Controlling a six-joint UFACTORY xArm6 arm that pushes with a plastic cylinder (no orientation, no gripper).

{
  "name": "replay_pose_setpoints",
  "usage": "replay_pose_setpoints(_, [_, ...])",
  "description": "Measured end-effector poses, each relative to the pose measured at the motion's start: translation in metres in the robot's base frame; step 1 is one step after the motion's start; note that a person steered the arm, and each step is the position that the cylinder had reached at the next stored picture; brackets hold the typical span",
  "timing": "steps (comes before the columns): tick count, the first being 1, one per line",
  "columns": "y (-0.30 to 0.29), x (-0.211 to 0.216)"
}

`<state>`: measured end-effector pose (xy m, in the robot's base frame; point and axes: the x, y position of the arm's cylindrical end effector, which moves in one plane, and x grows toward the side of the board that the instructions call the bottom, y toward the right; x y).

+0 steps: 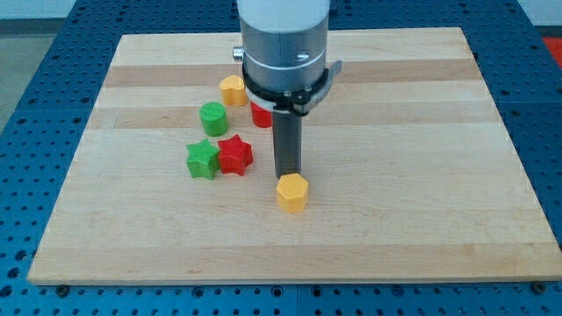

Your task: Move the yellow hexagon to the bottom center of the board

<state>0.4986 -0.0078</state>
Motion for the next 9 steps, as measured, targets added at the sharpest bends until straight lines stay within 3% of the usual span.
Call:
replay_pose_setpoints(3, [0.000,0.029])
replay_pose_setpoints(6, [0.042,0.021])
replay_pose_setpoints(9, [0.011,0.030])
